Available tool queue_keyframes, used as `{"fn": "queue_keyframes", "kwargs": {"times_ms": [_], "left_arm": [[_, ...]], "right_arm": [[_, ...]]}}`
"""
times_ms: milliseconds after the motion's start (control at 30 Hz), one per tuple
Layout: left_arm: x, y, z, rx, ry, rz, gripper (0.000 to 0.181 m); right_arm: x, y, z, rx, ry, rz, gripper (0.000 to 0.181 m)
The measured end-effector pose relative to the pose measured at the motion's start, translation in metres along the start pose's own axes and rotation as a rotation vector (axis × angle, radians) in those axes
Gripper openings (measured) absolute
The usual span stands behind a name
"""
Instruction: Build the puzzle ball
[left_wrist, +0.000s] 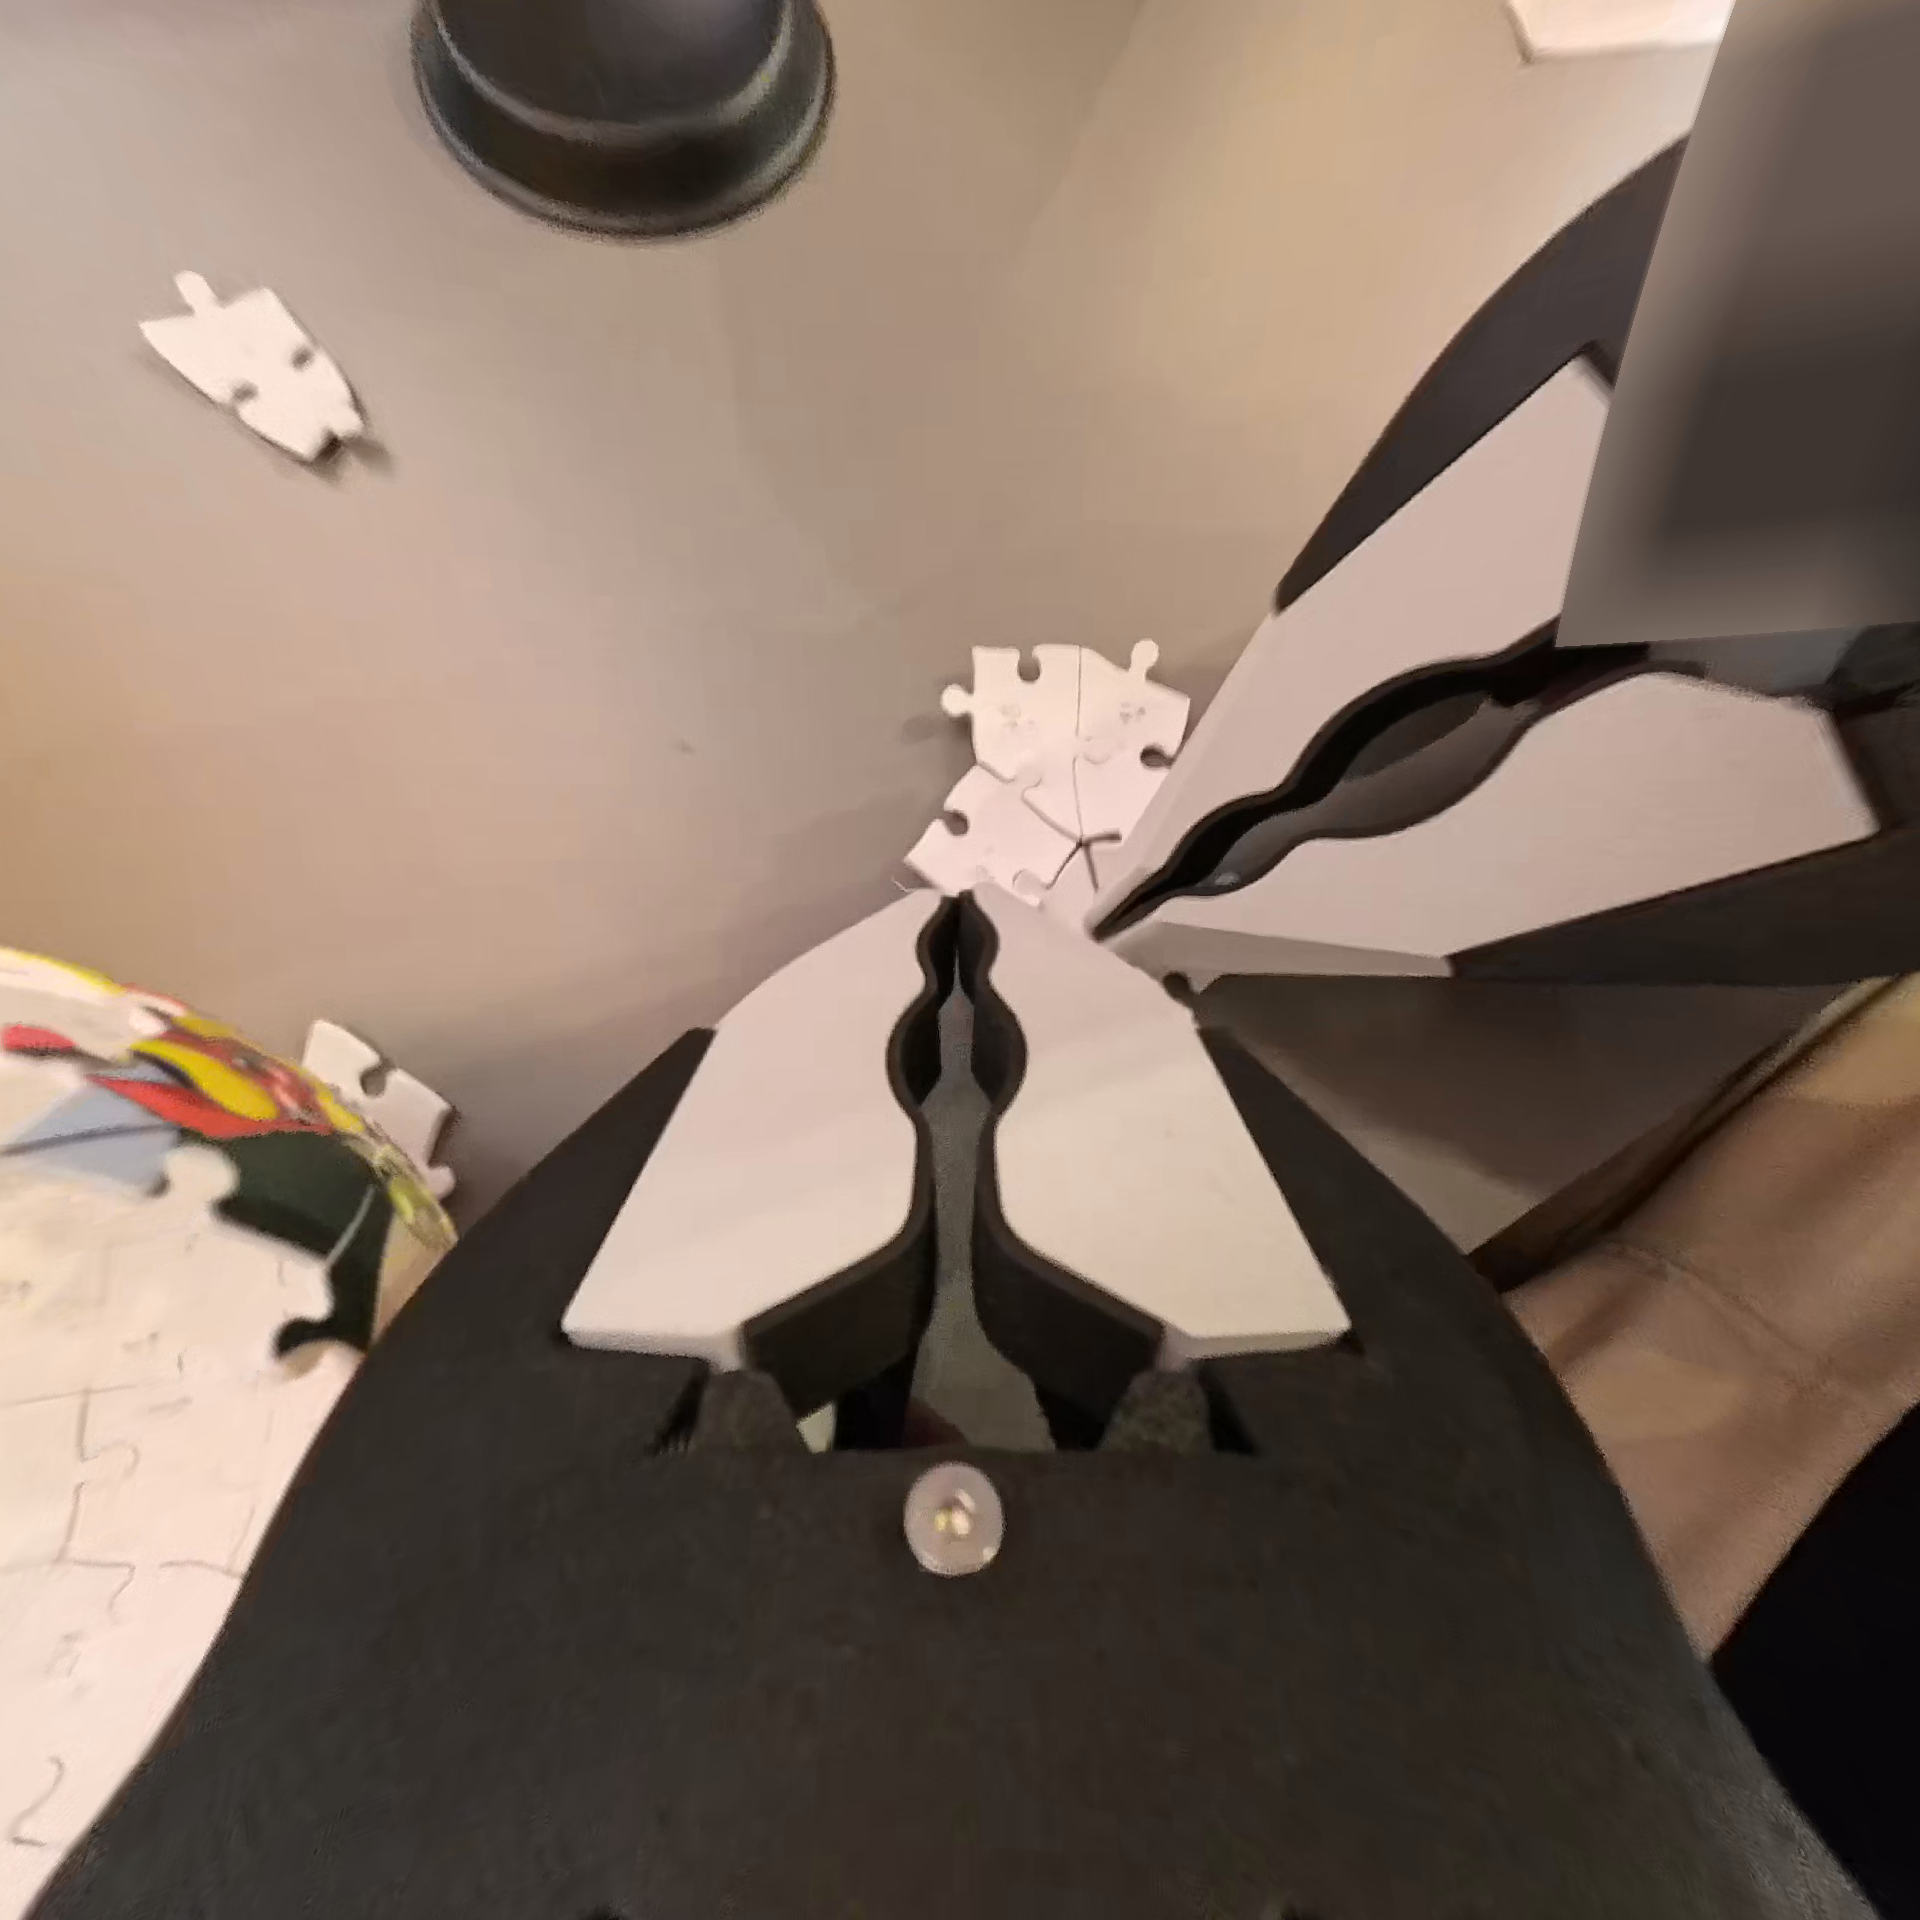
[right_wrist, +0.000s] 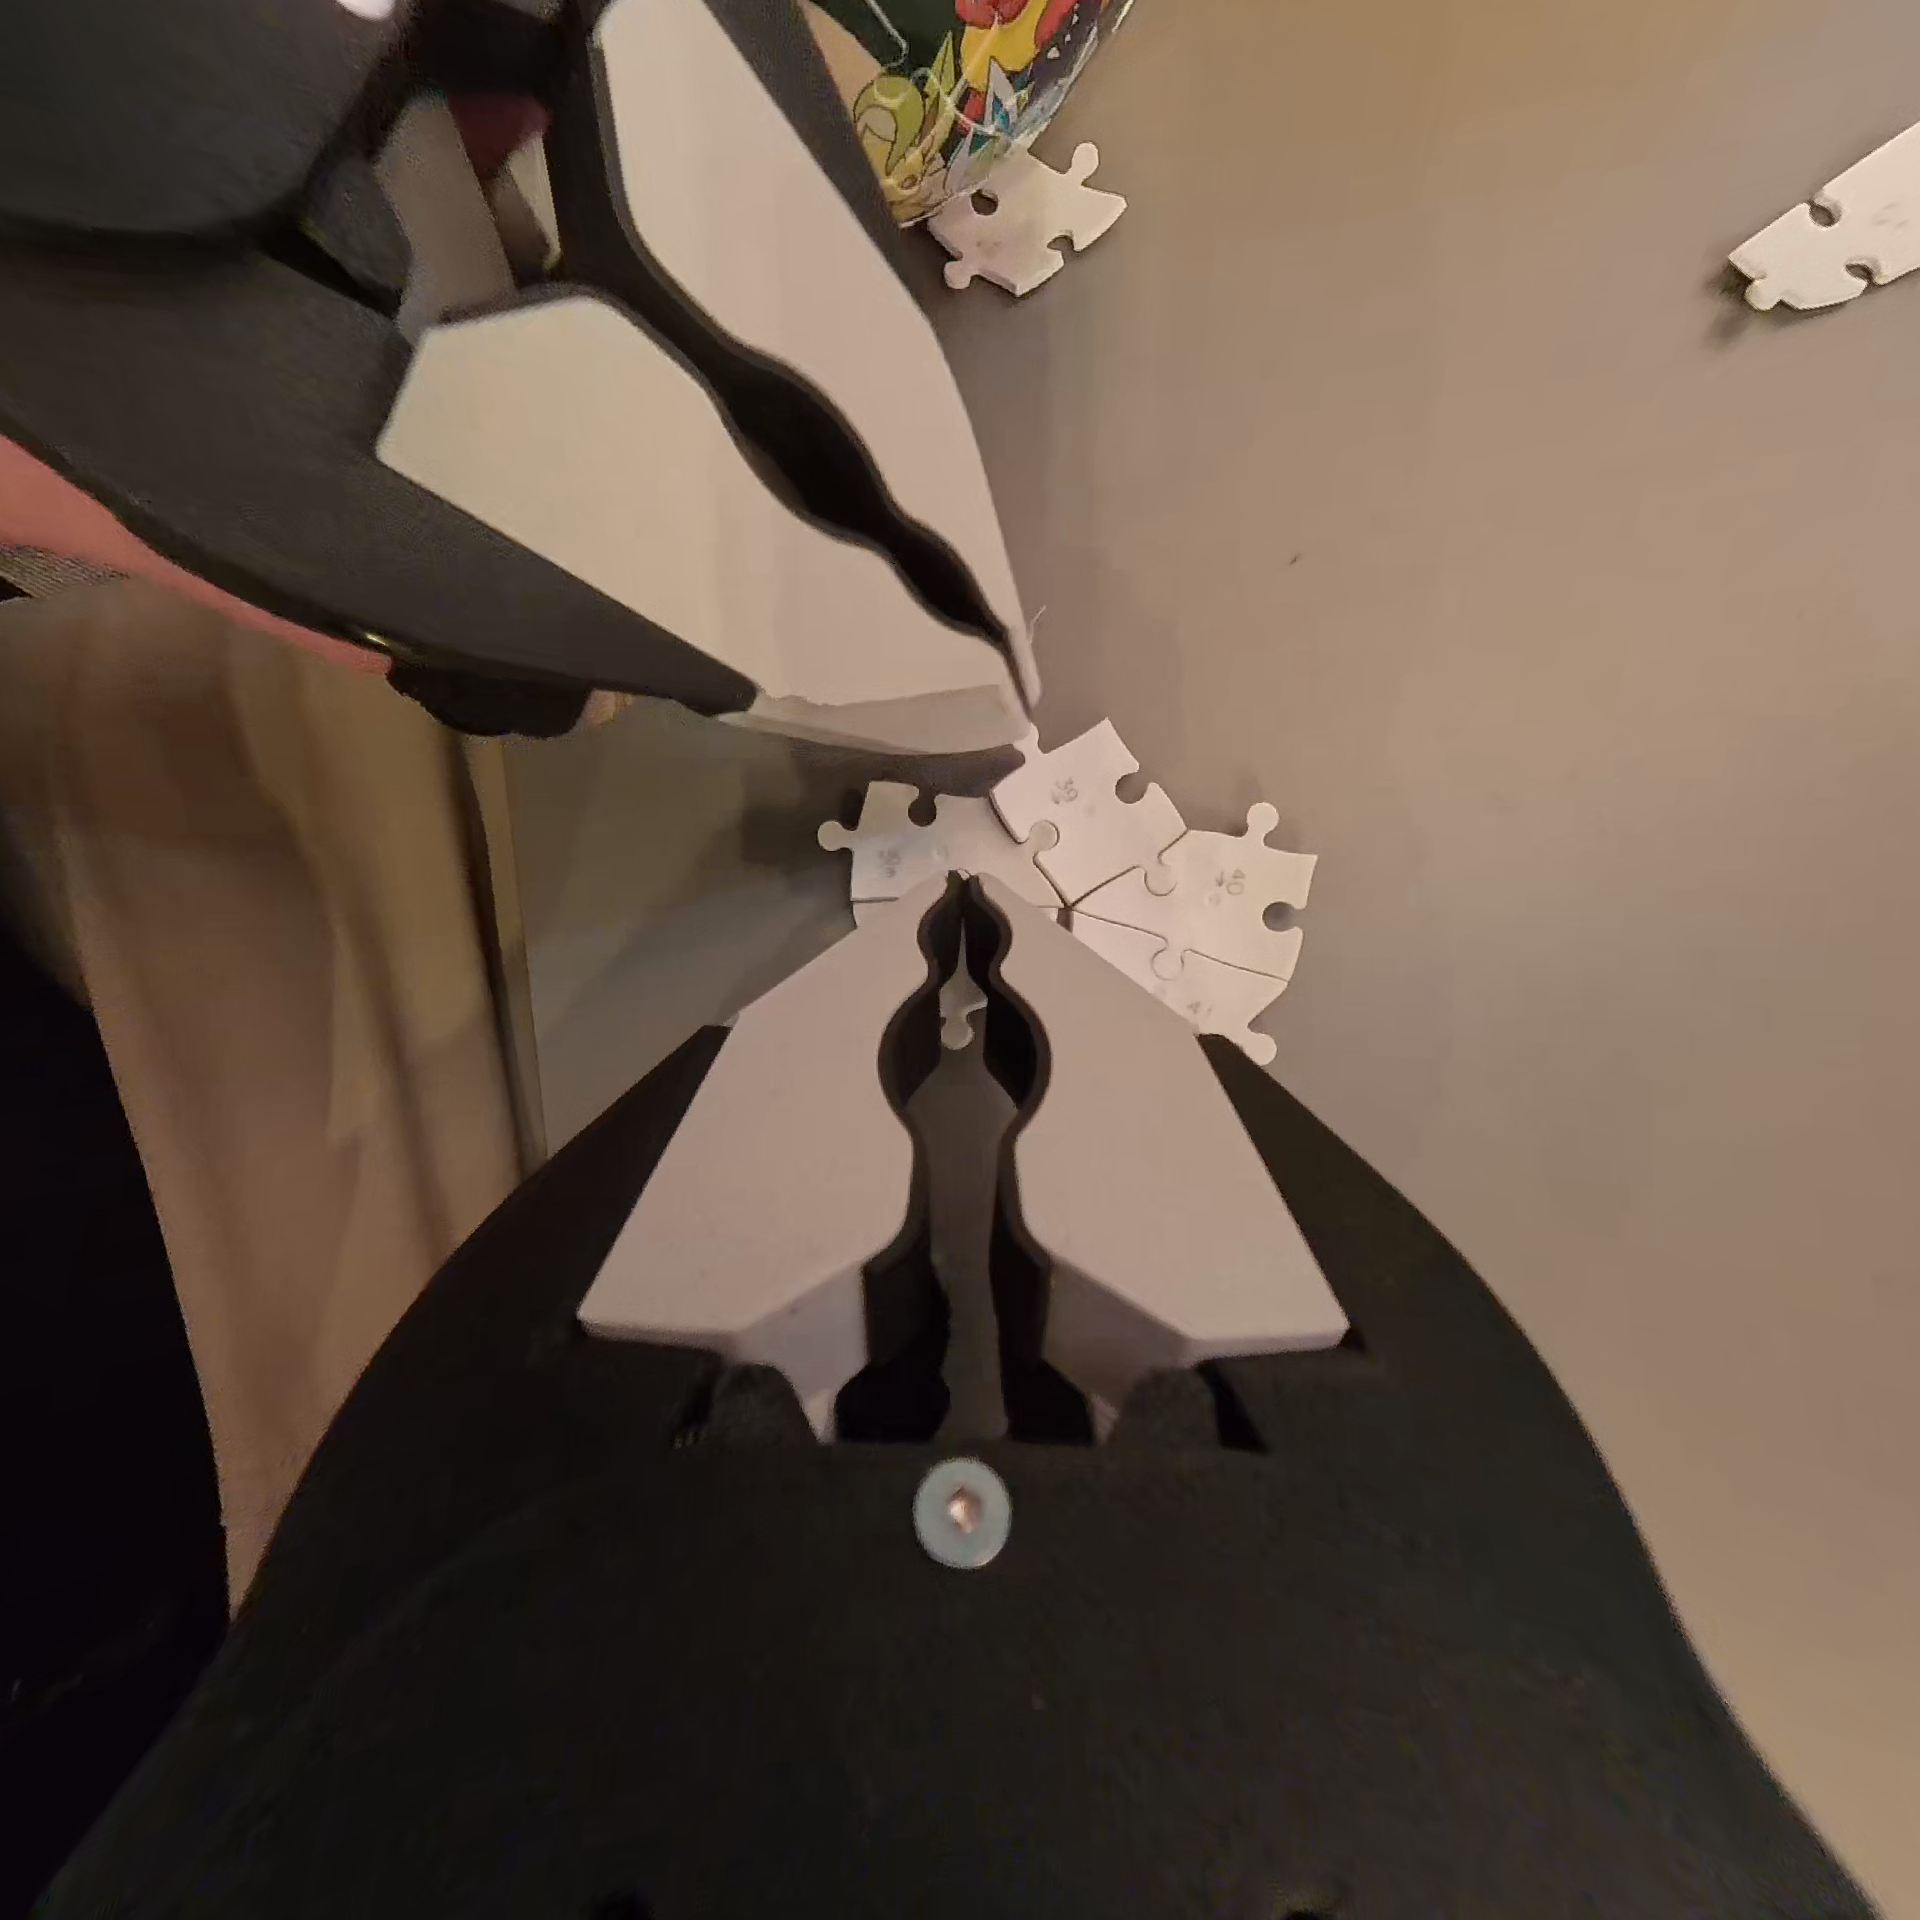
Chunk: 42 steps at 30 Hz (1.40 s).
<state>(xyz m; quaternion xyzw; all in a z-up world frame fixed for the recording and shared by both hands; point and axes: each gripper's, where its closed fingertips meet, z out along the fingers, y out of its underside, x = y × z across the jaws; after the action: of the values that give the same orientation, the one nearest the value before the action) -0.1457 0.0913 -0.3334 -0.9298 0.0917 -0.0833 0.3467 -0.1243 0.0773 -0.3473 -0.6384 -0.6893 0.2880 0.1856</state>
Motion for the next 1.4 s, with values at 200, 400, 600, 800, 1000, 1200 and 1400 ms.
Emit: {"fn": "queue_keyframes", "kwargs": {"times_ms": [200, 400, 600, 800, 1000, 1200, 1400], "left_arm": [[0.003, -0.004, 0.010, -0.020, 0.007, 0.068, 0.000], [0.011, 0.004, 0.019, -0.068, 0.043, 0.109, 0.000], [0.012, 0.004, 0.021, -0.094, 0.030, 0.149, 0.000], [0.011, 0.005, 0.021, -0.123, -0.010, 0.207, 0.000], [0.011, 0.005, 0.021, -0.129, -0.028, 0.233, 0.000], [0.012, 0.005, 0.021, -0.142, -0.027, 0.237, 0.000], [0.013, 0.005, 0.021, -0.138, -0.016, 0.230, 0.000]], "right_arm": [[0.001, 0.001, 0.000, 0.006, -0.002, 0.006, 0.000], [0.001, 0.001, 0.000, 0.028, -0.028, 0.055, 0.000], [0.000, 0.001, 0.000, 0.050, -0.052, 0.085, 0.000], [0.004, -0.004, -0.011, 0.099, -0.053, 0.113, 0.000], [0.026, -0.002, -0.035, 0.109, 0.021, 0.133, 0.000], [0.016, 0.002, -0.020, 0.066, 0.026, 0.074, 0.000], [0.024, 0.001, -0.020, 0.082, 0.075, 0.083, 0.000]]}}
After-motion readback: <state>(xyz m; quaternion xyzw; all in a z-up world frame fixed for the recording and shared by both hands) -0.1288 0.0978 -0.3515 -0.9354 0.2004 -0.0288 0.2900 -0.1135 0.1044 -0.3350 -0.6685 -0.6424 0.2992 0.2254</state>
